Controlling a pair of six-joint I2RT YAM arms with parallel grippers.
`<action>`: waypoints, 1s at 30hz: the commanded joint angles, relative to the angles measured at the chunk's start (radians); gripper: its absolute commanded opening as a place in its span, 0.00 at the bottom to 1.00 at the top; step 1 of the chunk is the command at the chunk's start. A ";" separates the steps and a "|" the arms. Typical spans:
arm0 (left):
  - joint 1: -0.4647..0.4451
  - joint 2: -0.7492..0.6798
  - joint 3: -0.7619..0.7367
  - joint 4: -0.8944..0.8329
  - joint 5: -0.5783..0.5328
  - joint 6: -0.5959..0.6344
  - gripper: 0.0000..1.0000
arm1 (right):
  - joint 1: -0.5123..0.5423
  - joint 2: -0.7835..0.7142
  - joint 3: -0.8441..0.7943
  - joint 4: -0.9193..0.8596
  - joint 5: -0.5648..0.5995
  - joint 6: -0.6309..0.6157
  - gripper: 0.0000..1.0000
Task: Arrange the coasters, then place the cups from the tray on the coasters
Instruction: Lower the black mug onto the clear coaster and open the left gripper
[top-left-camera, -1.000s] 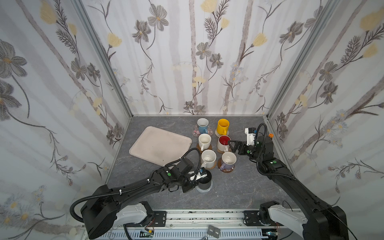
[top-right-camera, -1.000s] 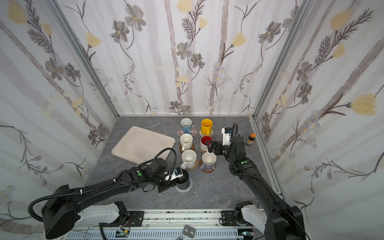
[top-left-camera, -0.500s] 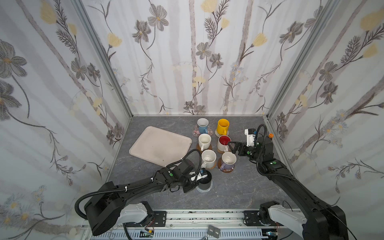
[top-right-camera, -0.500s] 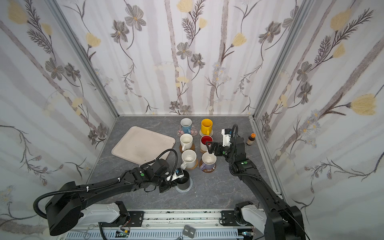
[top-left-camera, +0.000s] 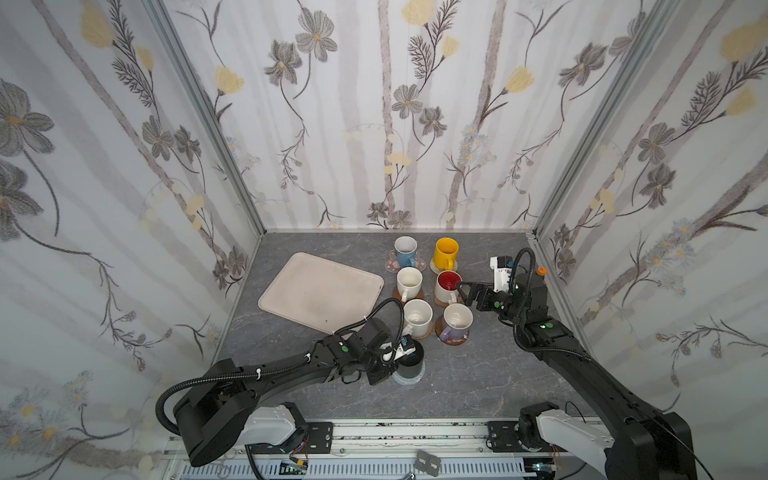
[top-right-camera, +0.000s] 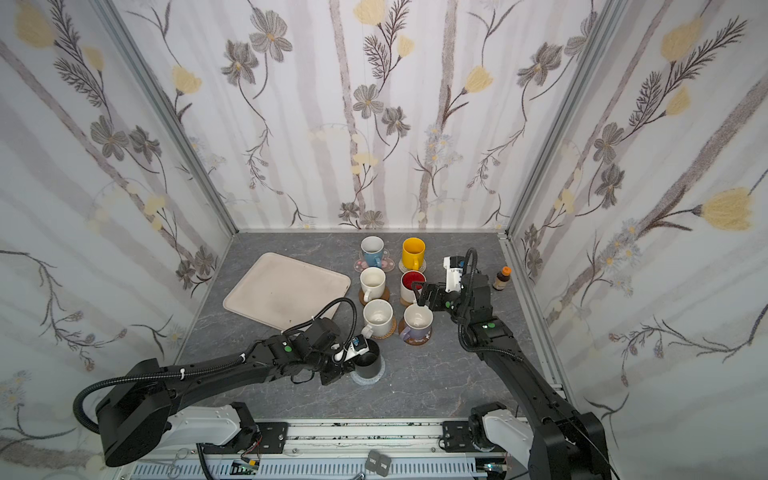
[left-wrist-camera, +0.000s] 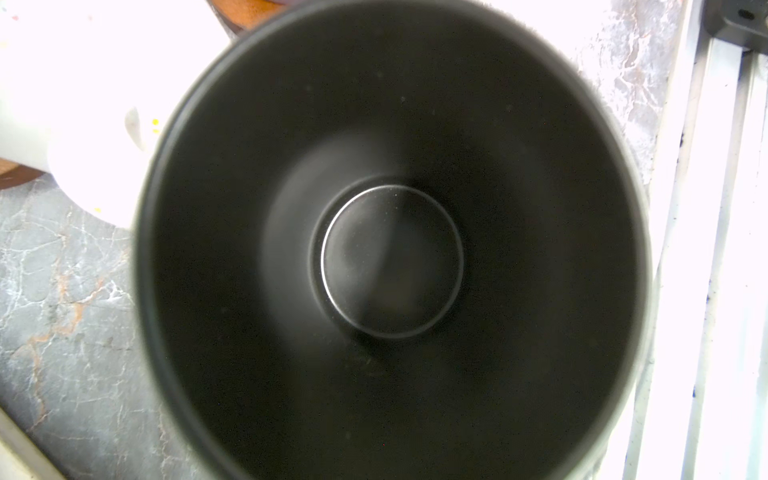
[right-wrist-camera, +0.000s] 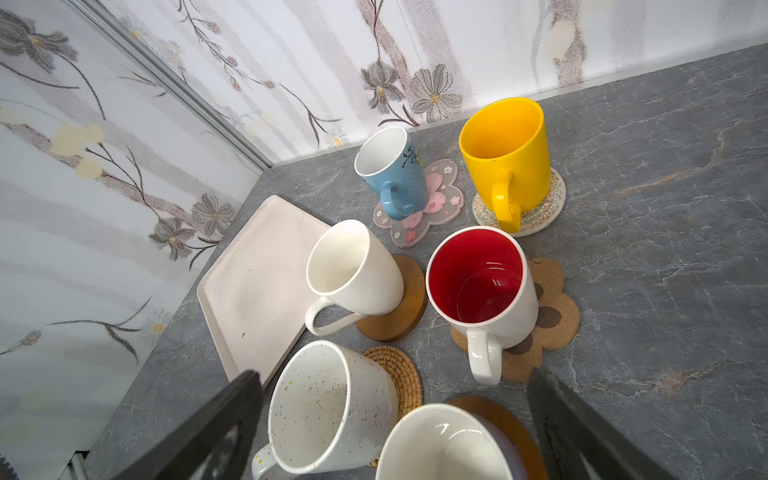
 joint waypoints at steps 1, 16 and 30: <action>0.002 0.012 0.000 0.065 0.008 -0.001 0.00 | 0.000 -0.006 -0.003 0.026 -0.002 -0.001 1.00; 0.000 0.015 -0.004 0.064 -0.007 -0.006 0.42 | -0.001 -0.021 -0.008 0.026 0.000 -0.001 1.00; 0.004 -0.122 -0.002 0.056 -0.075 -0.025 0.78 | -0.003 -0.059 0.030 -0.023 0.020 -0.004 1.00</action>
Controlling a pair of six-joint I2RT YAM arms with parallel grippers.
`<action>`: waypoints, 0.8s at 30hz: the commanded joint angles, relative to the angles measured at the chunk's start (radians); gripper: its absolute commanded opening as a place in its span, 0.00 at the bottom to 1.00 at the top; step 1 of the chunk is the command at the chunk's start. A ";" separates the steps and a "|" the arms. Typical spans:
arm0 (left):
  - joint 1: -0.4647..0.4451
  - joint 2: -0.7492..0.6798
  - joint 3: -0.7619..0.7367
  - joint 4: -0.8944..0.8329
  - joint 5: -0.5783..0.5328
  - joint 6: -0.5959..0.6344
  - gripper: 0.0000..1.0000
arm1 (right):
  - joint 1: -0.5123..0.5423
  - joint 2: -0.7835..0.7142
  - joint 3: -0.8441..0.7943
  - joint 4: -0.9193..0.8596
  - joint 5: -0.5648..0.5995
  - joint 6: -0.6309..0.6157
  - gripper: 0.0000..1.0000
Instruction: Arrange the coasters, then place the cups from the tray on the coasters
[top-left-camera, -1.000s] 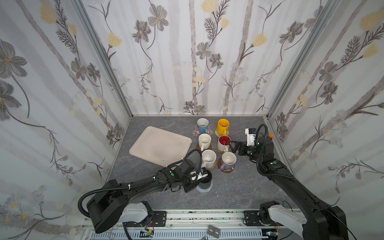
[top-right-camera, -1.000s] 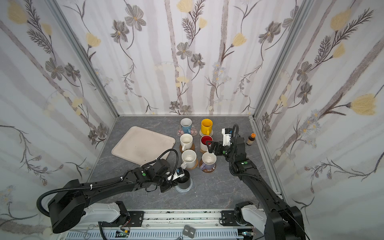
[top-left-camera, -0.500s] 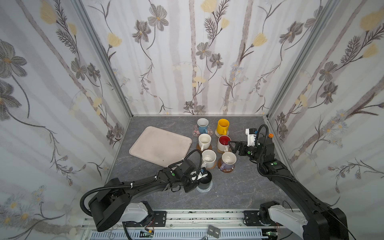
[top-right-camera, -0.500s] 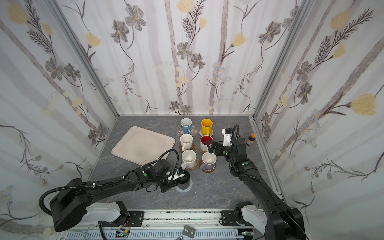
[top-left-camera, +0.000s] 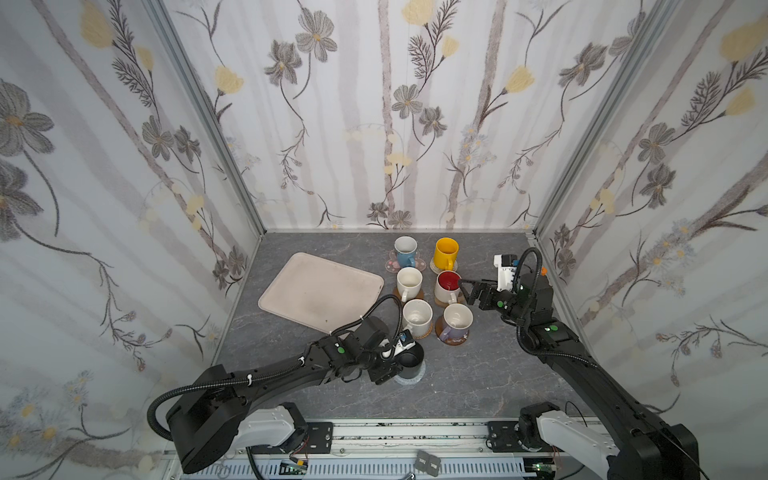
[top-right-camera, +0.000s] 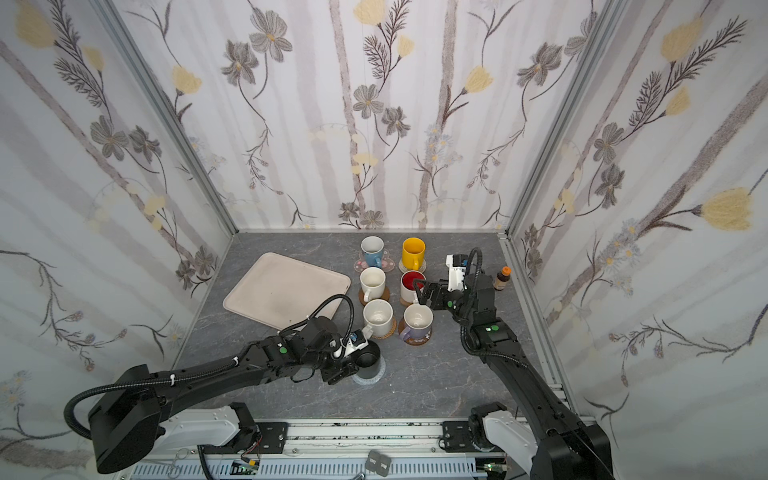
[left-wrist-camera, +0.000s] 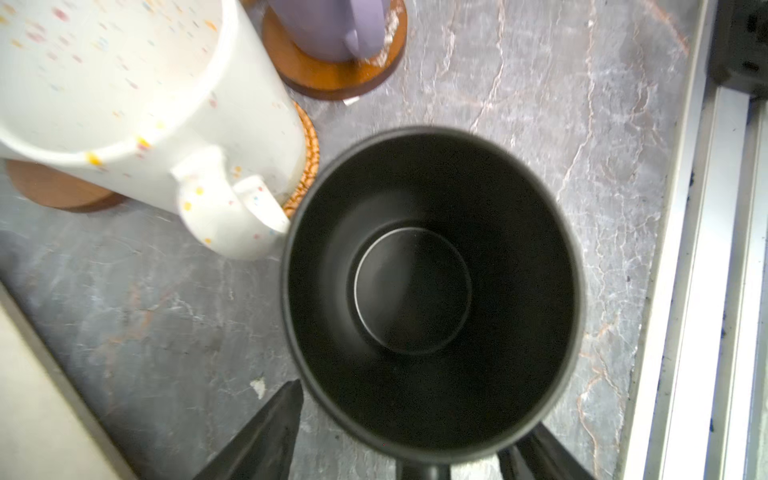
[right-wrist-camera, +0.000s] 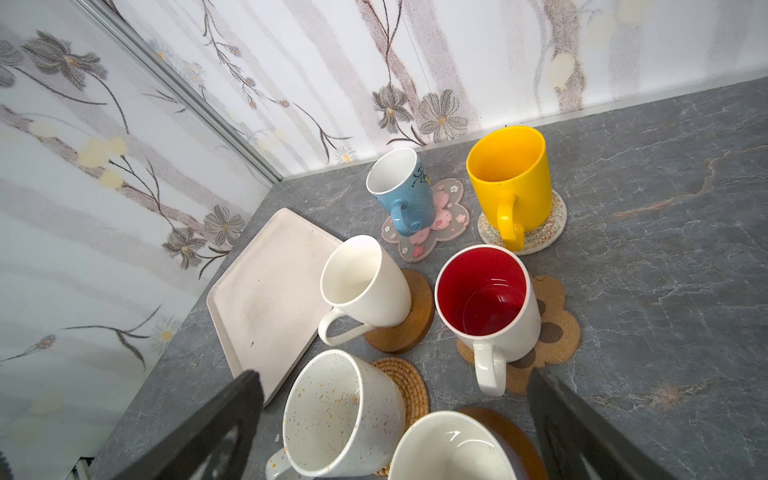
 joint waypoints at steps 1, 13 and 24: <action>0.003 -0.063 0.002 0.012 -0.034 -0.006 0.80 | 0.000 -0.012 0.020 -0.016 0.022 -0.005 1.00; 0.022 -0.310 0.133 -0.050 -0.105 -0.059 1.00 | -0.013 -0.087 0.124 -0.155 0.104 -0.064 1.00; 0.256 -0.324 0.173 -0.003 -0.302 -0.155 1.00 | -0.032 -0.205 -0.060 -0.002 0.408 -0.113 1.00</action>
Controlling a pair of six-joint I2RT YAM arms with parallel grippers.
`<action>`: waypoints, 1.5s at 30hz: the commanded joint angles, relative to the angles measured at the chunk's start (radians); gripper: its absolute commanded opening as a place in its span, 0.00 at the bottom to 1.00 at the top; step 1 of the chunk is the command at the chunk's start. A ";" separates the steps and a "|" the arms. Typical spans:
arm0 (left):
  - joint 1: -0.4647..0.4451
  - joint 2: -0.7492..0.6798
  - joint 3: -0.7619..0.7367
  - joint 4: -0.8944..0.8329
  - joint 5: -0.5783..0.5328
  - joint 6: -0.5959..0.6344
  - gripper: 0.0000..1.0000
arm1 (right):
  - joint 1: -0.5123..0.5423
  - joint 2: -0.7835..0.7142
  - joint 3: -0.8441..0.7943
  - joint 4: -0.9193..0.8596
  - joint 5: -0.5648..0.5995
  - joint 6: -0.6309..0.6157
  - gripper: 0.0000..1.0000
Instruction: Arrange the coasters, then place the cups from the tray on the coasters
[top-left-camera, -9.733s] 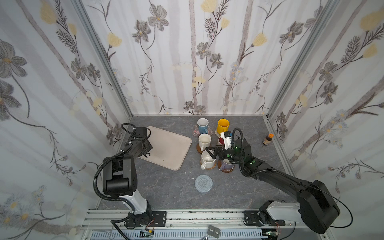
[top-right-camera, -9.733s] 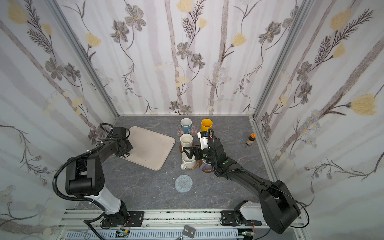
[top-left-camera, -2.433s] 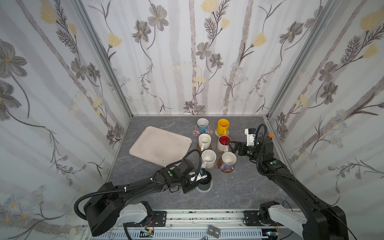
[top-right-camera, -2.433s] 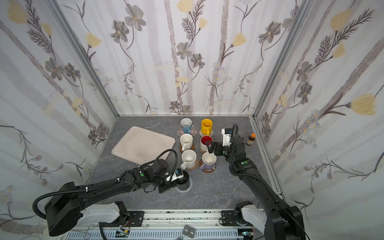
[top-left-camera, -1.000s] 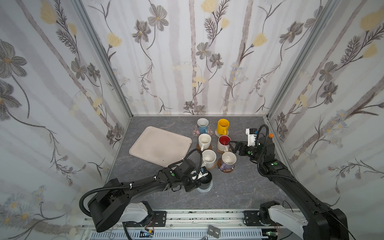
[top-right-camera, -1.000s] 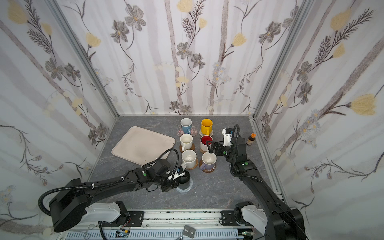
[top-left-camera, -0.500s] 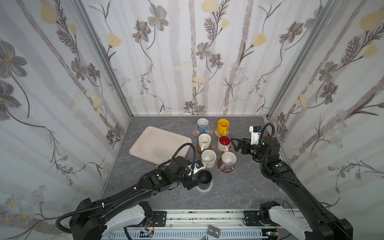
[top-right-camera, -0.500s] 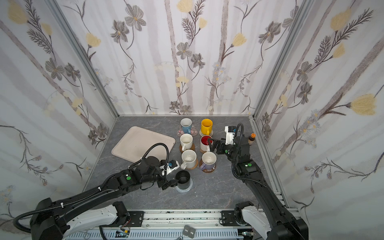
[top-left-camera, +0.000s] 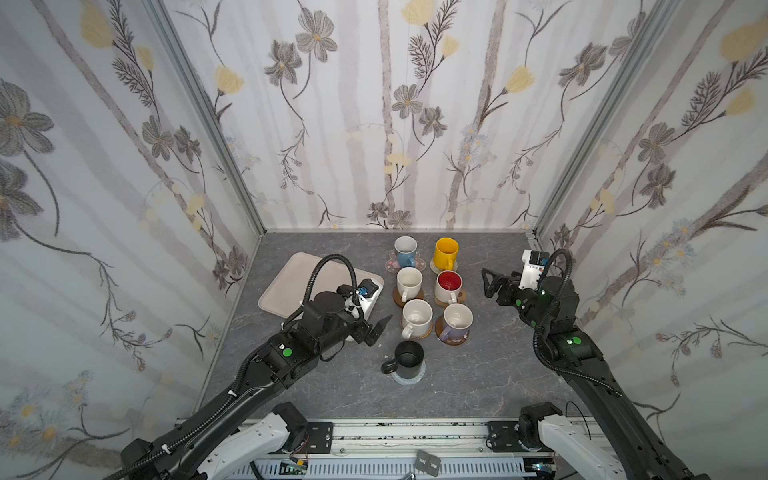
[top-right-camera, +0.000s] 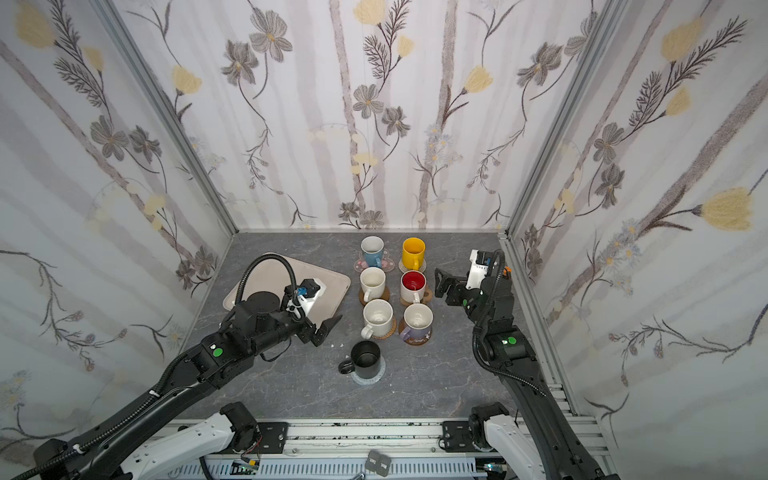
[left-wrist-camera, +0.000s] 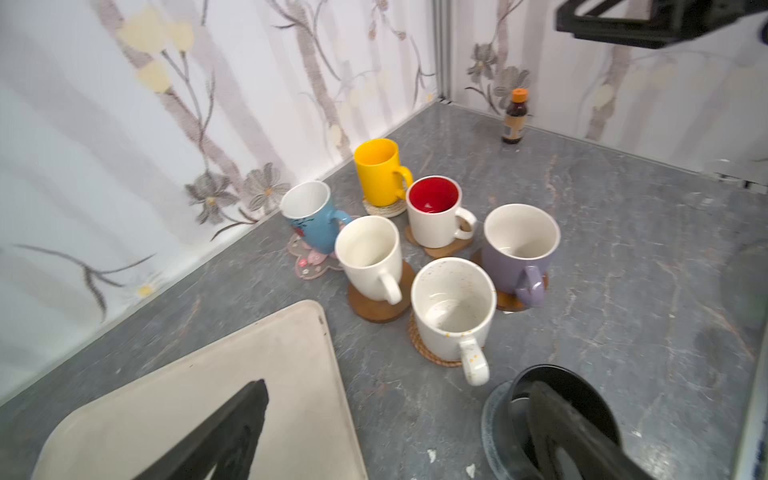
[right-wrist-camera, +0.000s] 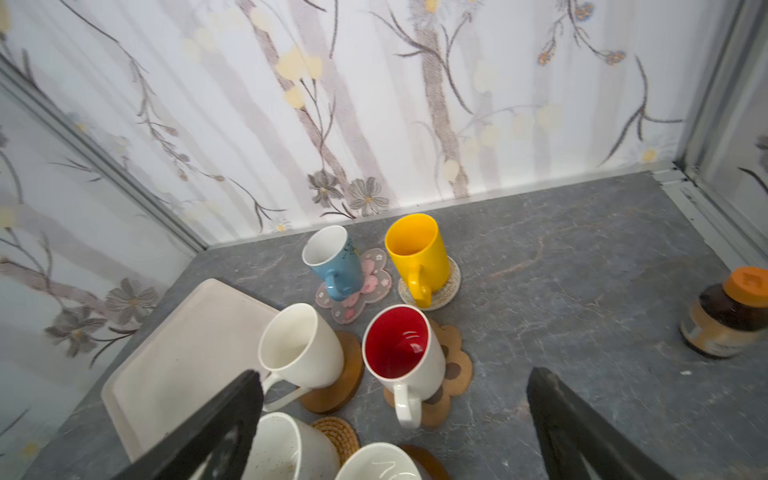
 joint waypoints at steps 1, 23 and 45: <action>0.089 0.015 -0.028 0.060 -0.120 -0.041 1.00 | 0.000 -0.035 -0.100 0.150 0.121 -0.044 1.00; 0.651 0.426 -0.177 0.602 -0.079 -0.293 1.00 | -0.139 0.022 -0.495 0.840 0.415 -0.167 1.00; 0.723 0.624 -0.312 1.055 -0.038 -0.317 1.00 | -0.195 0.422 -0.467 1.196 0.337 -0.217 1.00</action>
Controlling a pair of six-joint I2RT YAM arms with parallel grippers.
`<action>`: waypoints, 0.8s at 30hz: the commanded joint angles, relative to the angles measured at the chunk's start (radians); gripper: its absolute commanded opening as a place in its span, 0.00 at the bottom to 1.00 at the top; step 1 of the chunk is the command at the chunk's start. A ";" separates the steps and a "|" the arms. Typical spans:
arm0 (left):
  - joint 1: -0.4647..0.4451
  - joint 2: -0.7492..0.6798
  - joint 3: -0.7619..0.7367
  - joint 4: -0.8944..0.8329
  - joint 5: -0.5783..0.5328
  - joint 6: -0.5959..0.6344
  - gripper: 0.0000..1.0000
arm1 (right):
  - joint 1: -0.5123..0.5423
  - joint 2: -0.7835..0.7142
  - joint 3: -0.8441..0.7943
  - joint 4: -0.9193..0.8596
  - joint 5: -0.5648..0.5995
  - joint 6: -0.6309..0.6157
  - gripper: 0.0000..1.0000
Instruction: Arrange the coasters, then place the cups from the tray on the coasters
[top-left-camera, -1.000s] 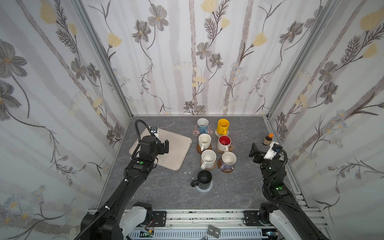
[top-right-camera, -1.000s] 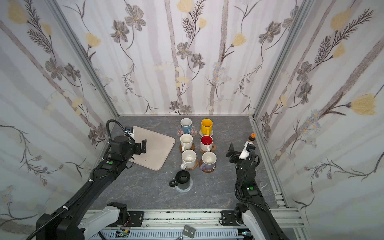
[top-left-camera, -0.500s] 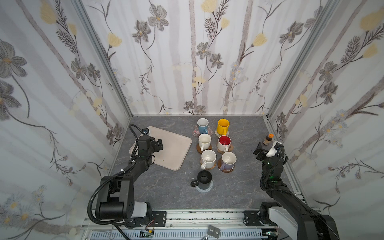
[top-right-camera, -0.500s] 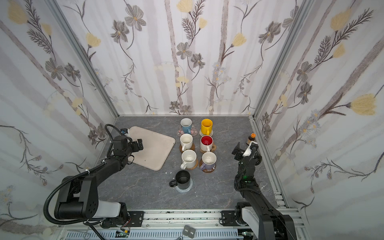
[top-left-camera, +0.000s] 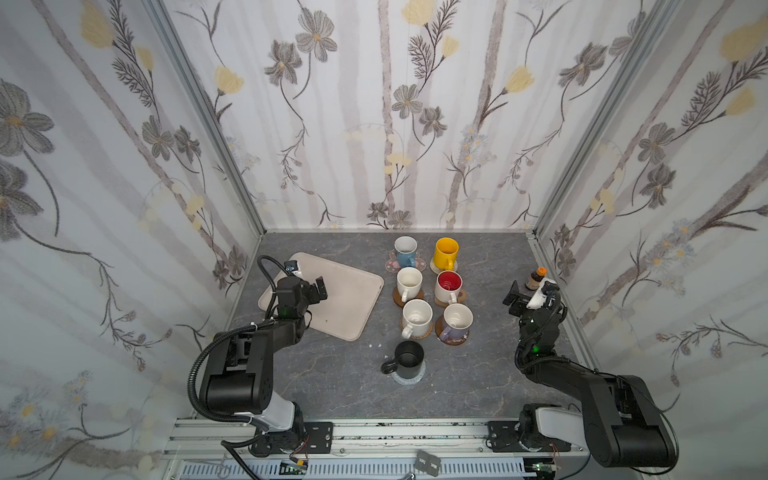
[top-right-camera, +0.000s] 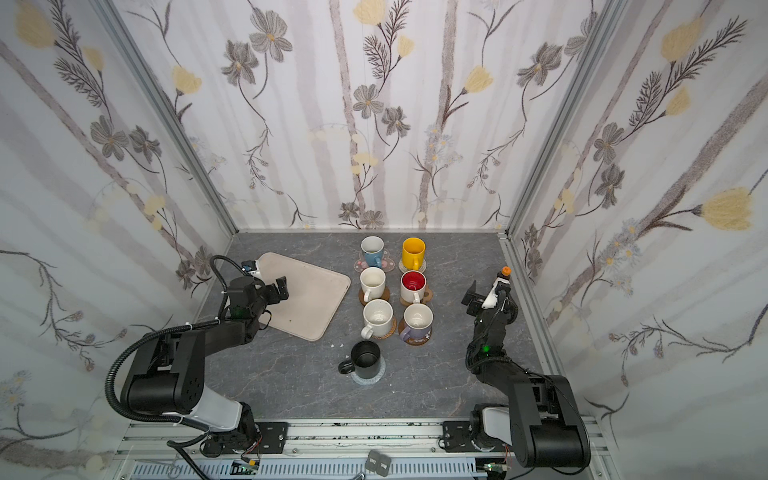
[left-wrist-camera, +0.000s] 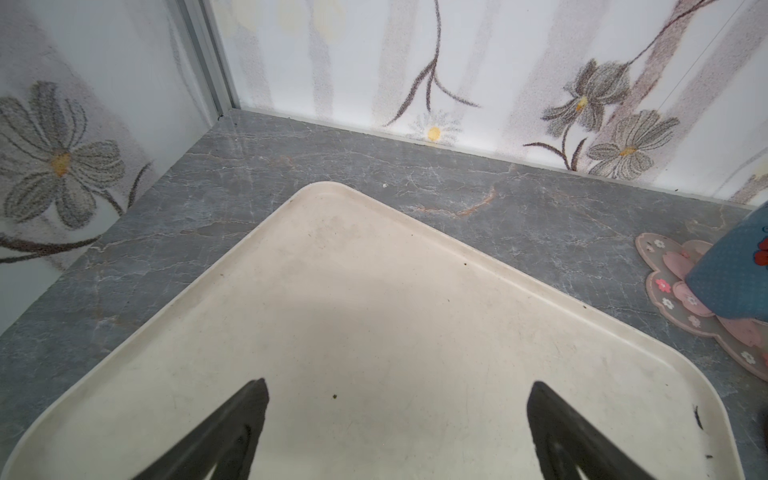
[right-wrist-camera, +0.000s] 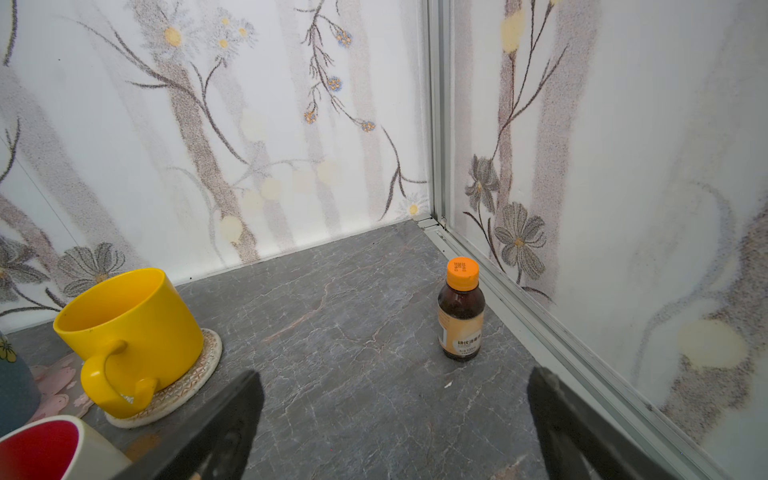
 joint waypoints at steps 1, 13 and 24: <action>0.001 -0.037 -0.059 0.157 -0.043 -0.020 1.00 | -0.001 -0.001 -0.009 0.096 -0.017 -0.021 1.00; -0.057 -0.118 -0.268 0.433 -0.185 -0.002 1.00 | 0.057 -0.011 -0.237 0.522 0.040 -0.082 1.00; -0.065 -0.002 -0.289 0.574 -0.123 0.038 1.00 | 0.062 0.004 -0.276 0.604 0.031 -0.090 1.00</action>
